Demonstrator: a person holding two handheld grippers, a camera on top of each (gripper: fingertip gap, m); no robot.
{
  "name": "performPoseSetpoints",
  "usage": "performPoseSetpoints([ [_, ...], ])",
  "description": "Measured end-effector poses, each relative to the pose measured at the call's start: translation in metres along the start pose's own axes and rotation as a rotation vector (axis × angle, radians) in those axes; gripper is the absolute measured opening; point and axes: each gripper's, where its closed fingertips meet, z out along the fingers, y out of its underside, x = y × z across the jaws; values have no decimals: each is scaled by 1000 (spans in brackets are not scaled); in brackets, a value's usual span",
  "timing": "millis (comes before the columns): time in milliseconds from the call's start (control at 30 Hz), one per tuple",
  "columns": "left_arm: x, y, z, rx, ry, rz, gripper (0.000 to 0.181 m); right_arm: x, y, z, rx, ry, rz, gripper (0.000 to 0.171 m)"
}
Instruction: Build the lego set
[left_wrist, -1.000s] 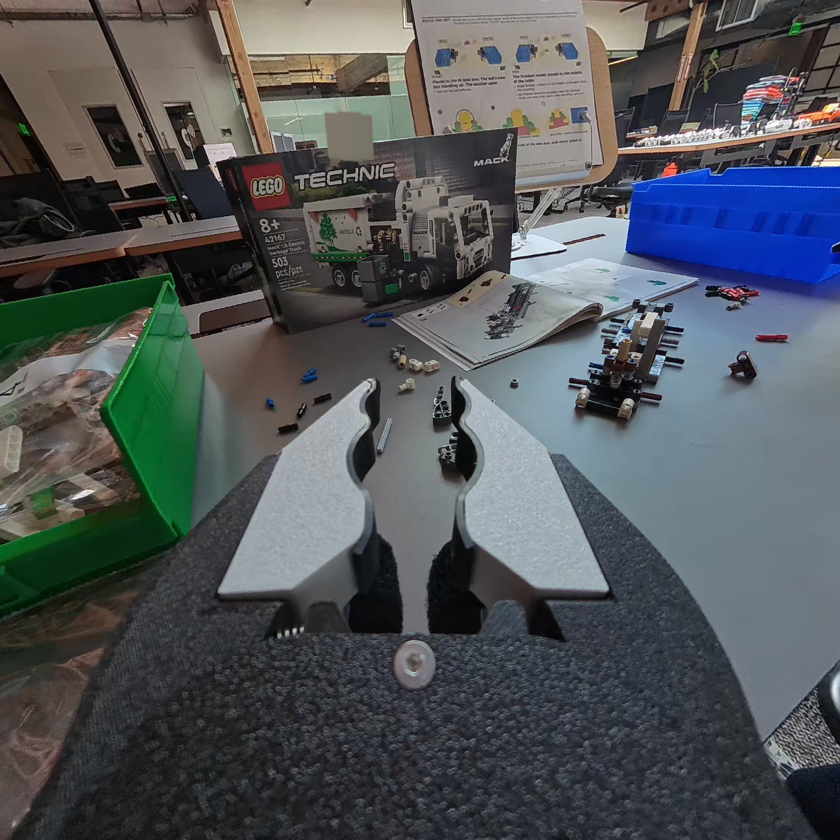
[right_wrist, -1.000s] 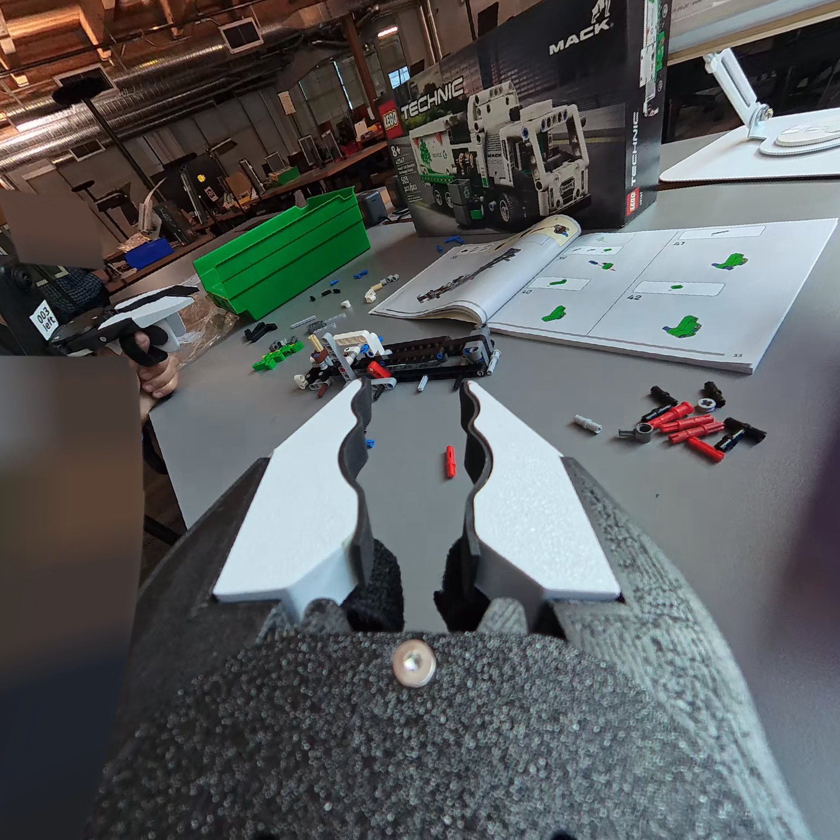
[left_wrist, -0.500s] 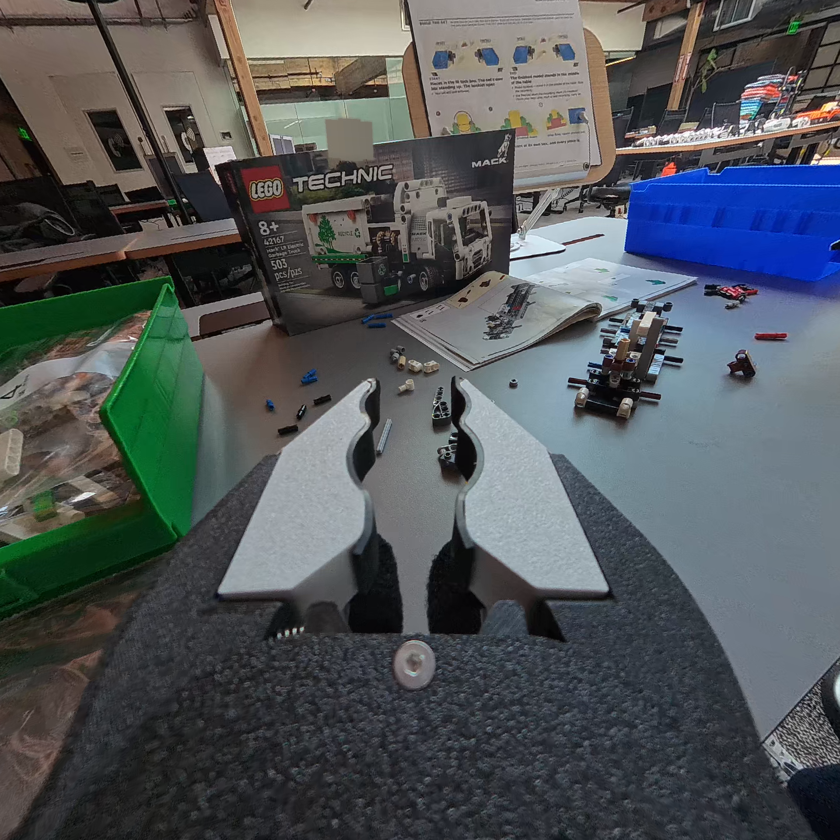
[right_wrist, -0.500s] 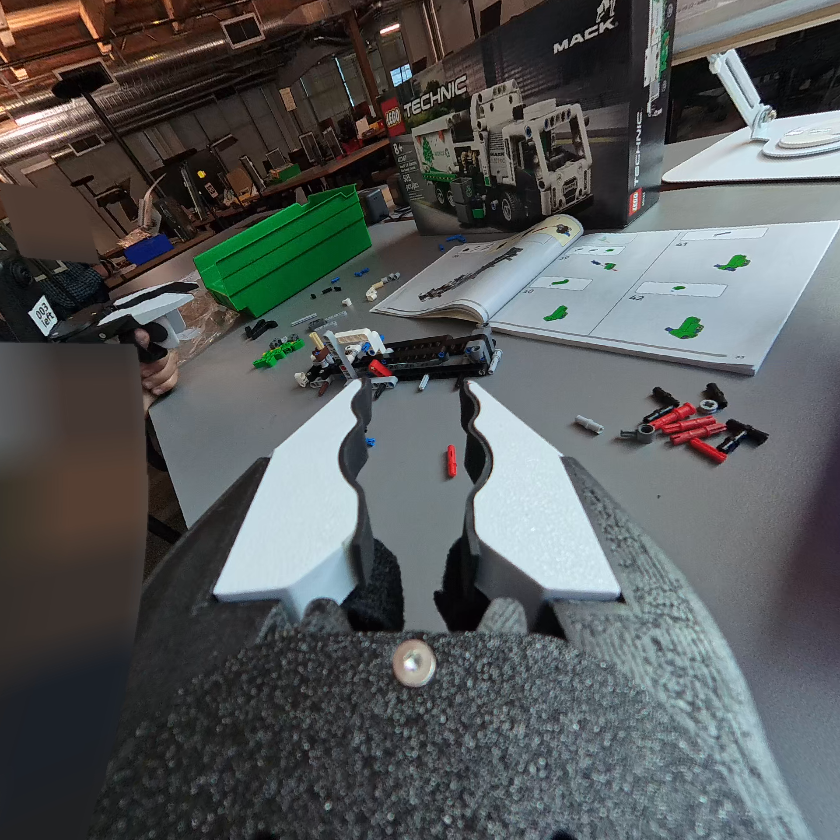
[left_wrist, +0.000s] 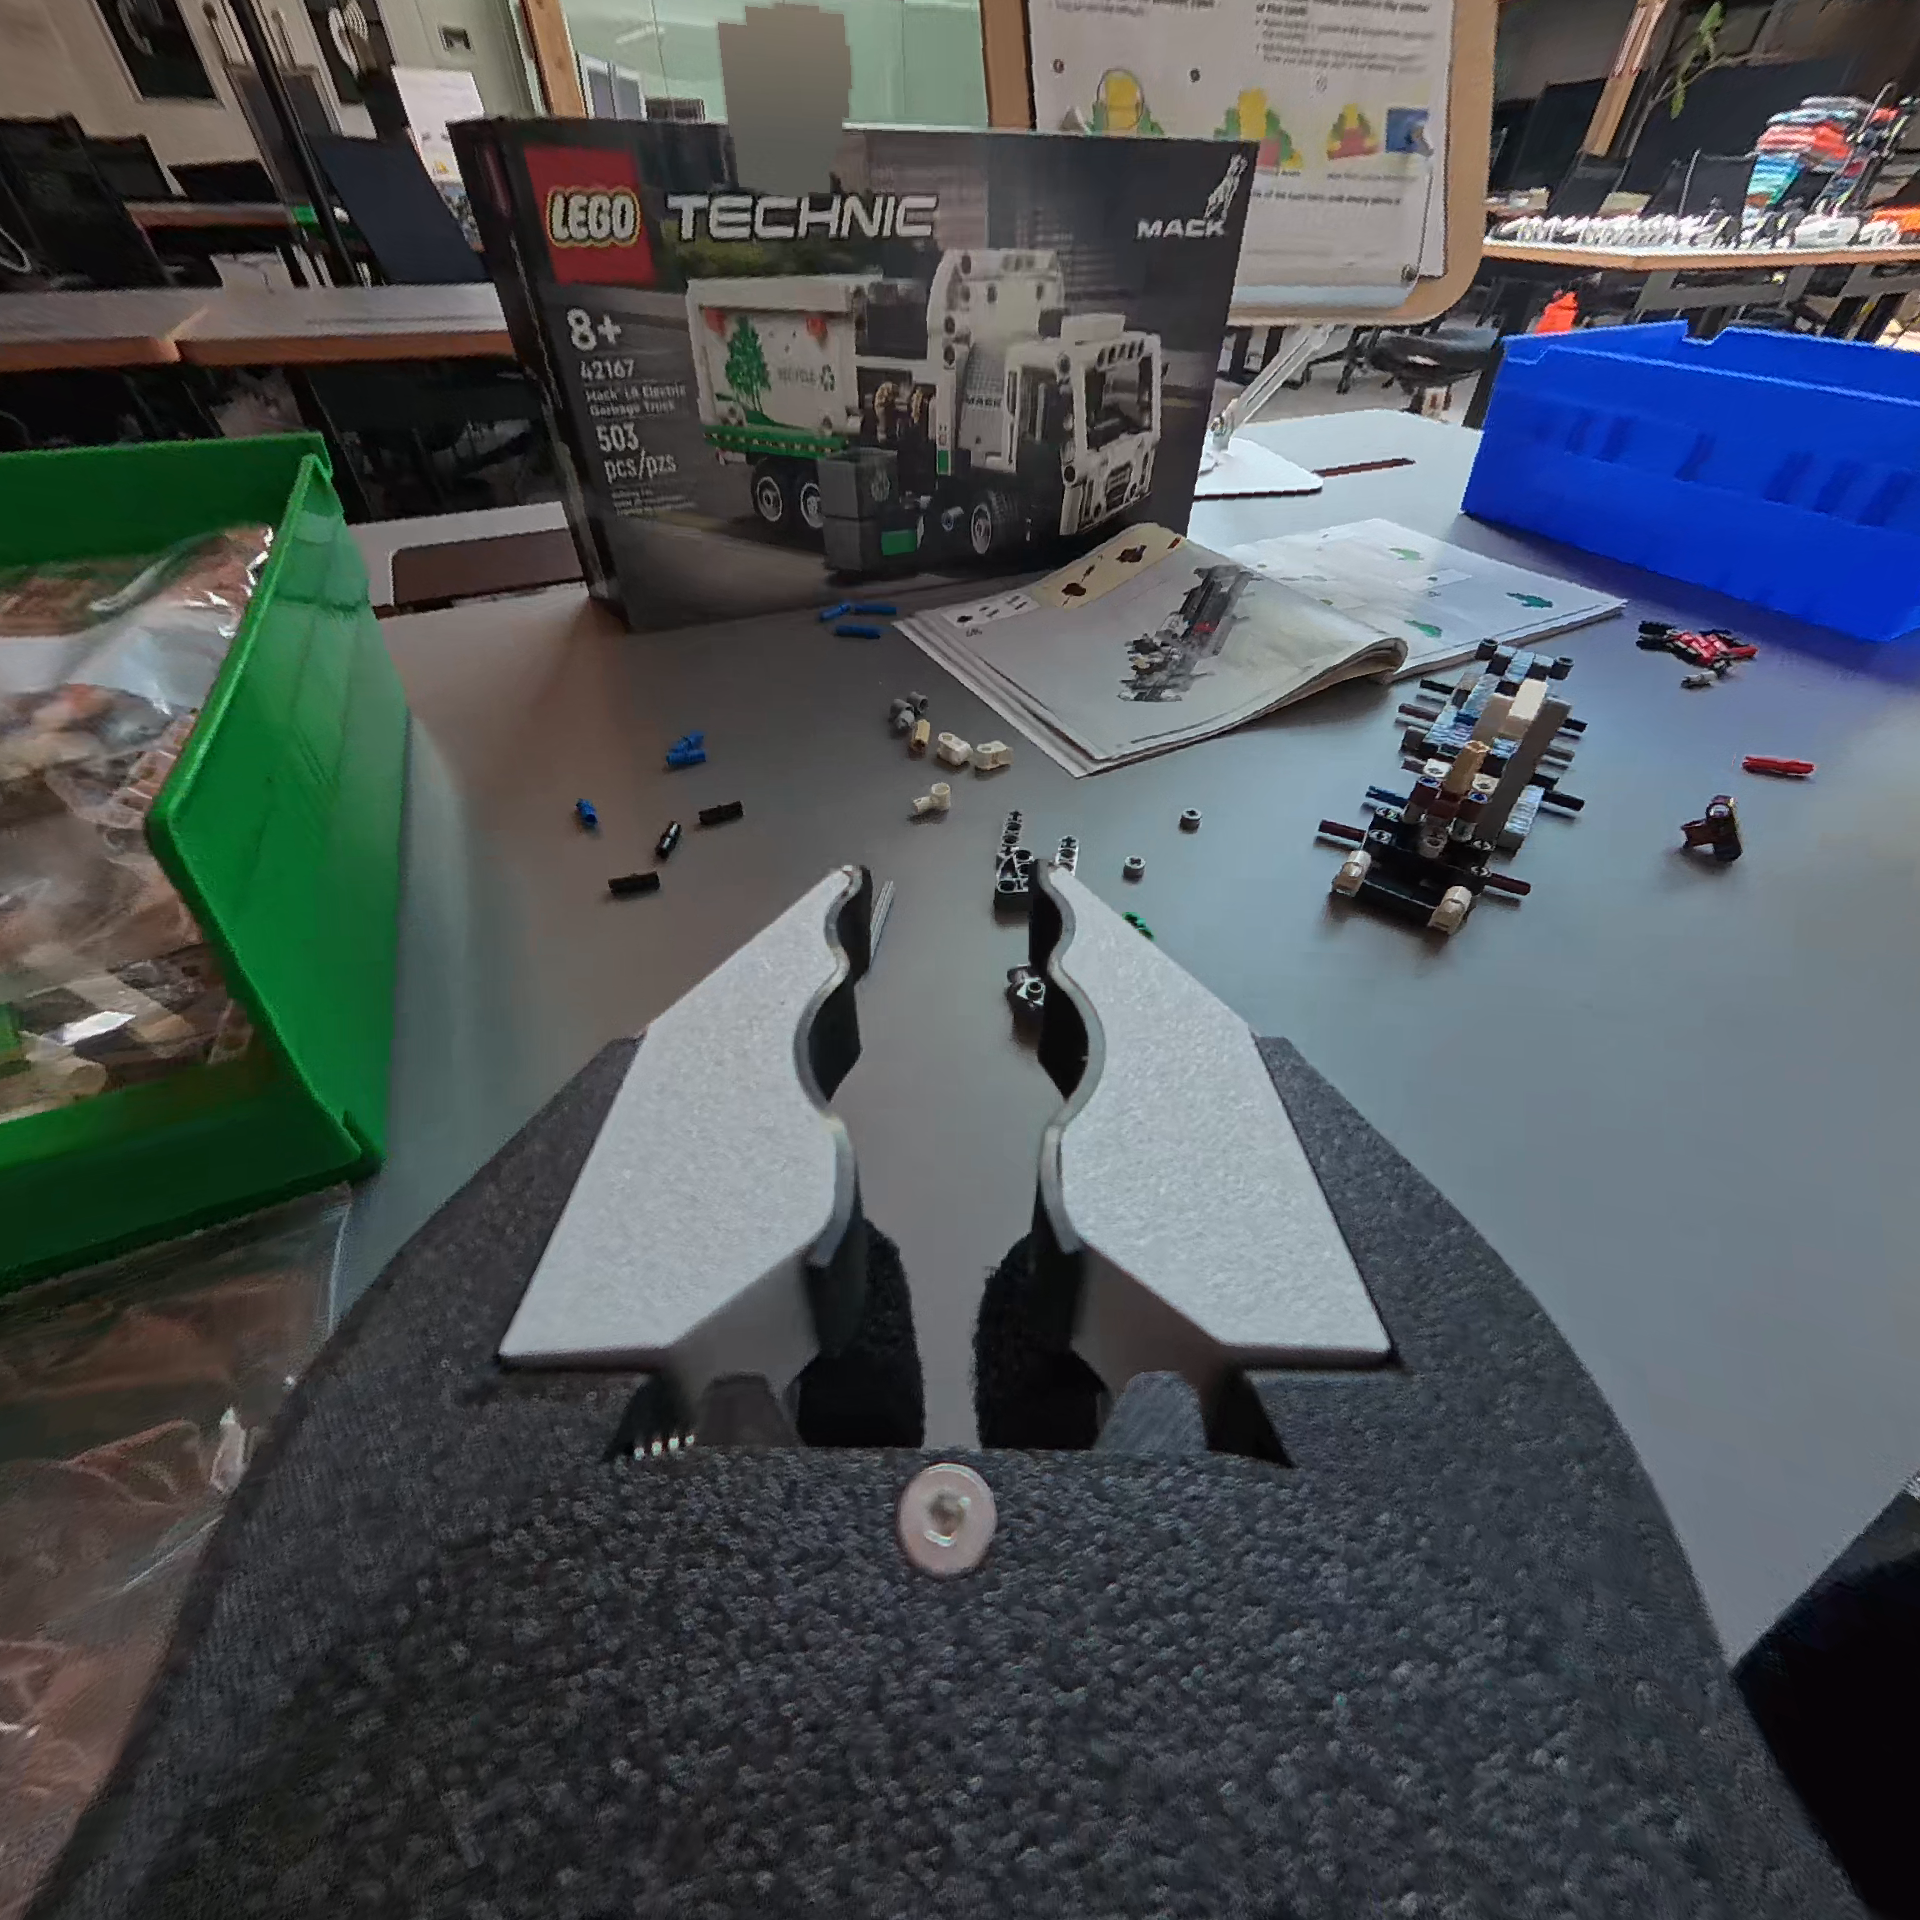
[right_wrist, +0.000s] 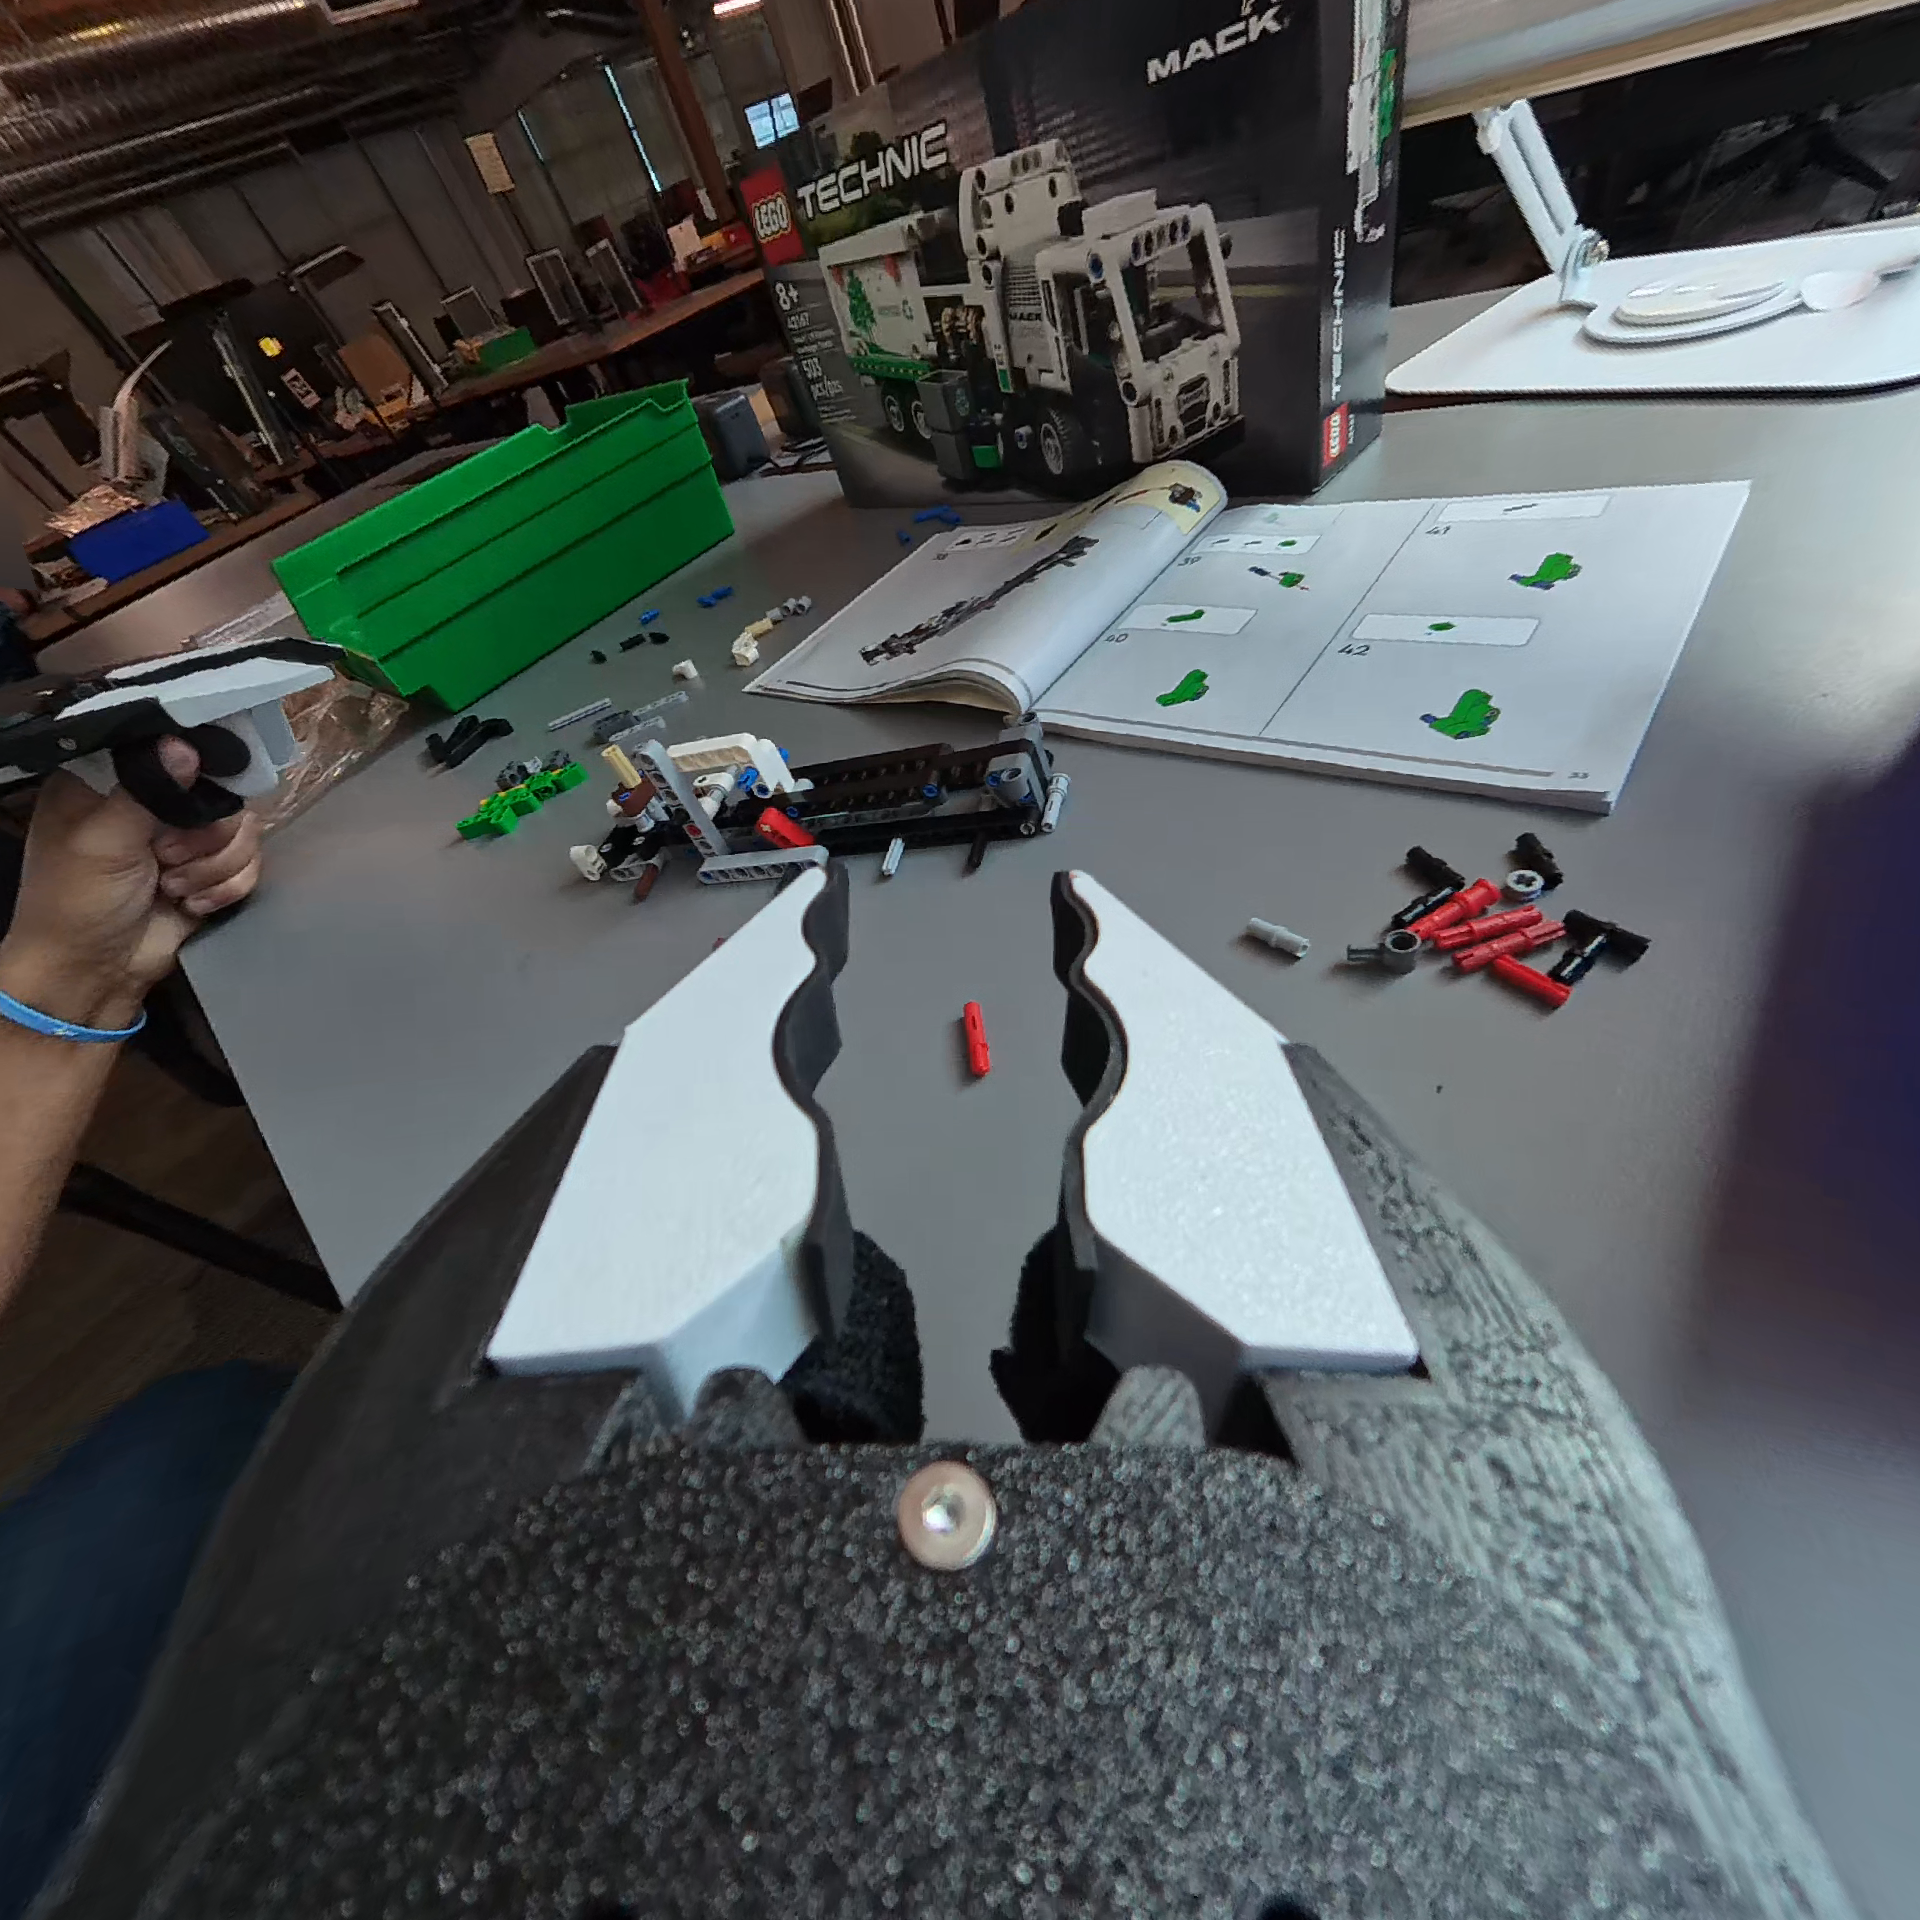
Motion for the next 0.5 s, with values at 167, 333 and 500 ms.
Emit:
performPoseSetpoints([
  [167, -19, 0, -3, 7, -128, -14, 28, 2, 4, 4, -35, -23, 53, 39],
  [333, -18, 4, 0, -32, -150, 23, 29, -2, 4, 7, -38, -38, 40, 36],
  [500, -13, 4, -1, -21, -91, -6, 28, 6, 4, 9, -40, -30, 109, 35],
])
